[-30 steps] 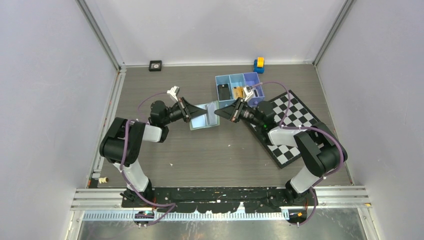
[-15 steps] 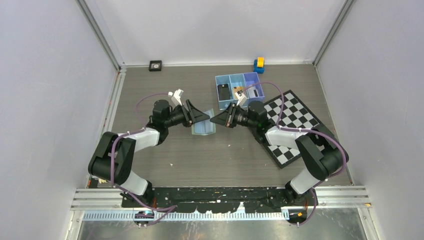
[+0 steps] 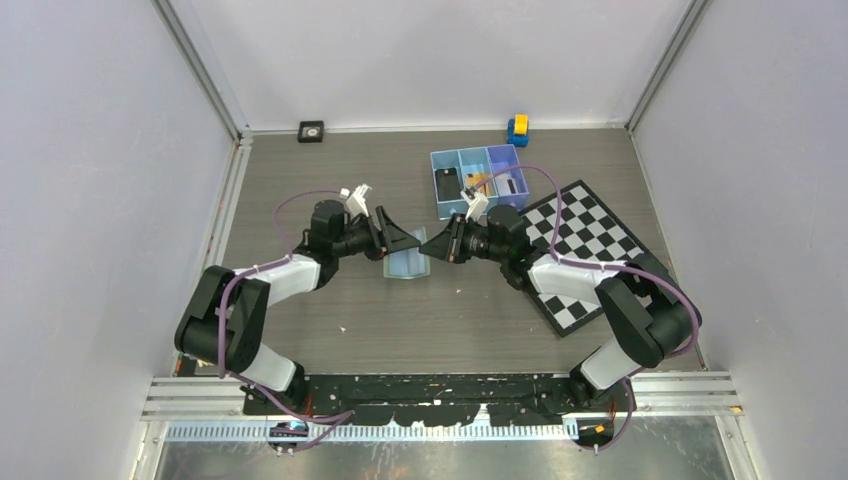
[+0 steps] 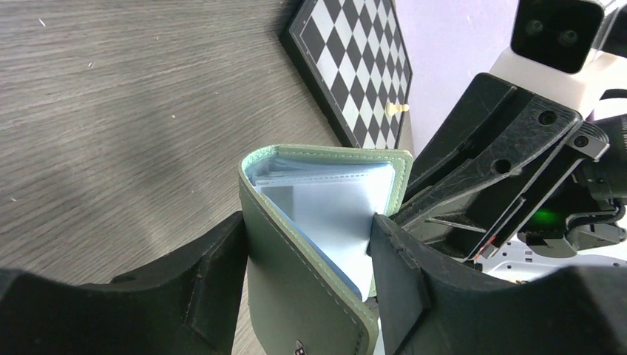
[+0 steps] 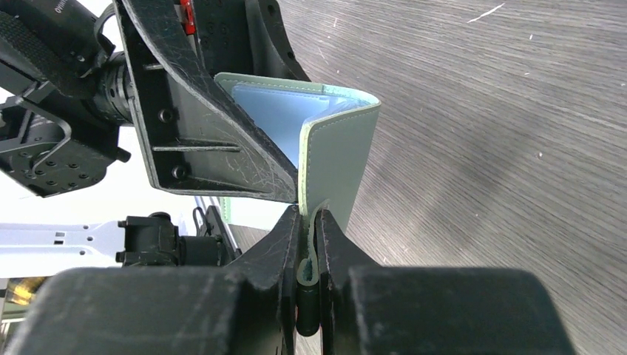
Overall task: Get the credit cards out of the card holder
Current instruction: Remove the credit card from the card holder.
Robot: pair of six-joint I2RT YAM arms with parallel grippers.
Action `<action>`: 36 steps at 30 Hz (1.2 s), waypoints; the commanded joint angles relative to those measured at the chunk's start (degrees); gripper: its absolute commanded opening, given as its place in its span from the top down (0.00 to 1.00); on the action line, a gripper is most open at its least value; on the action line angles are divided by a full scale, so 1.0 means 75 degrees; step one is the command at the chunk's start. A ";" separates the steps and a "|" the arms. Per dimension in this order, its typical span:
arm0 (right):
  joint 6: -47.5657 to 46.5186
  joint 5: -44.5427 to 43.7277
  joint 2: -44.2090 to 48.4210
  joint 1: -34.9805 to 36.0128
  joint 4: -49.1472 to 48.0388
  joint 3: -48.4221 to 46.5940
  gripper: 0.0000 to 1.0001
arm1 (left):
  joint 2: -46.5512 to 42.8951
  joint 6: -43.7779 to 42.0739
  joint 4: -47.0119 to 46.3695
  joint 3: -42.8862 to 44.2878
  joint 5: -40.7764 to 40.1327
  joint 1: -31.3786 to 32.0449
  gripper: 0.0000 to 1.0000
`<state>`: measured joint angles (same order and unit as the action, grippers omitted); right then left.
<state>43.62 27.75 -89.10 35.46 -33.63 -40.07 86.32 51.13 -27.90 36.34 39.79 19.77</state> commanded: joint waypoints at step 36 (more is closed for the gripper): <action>-0.0552 -0.1077 0.0361 0.0231 0.1498 -0.0593 0.53 | -0.0244 0.0252 -0.0692 0.0392 0.0581 0.0035 0.68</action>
<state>39.24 17.26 -85.78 37.01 -19.22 -42.98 83.55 49.91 -24.40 39.05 39.20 20.12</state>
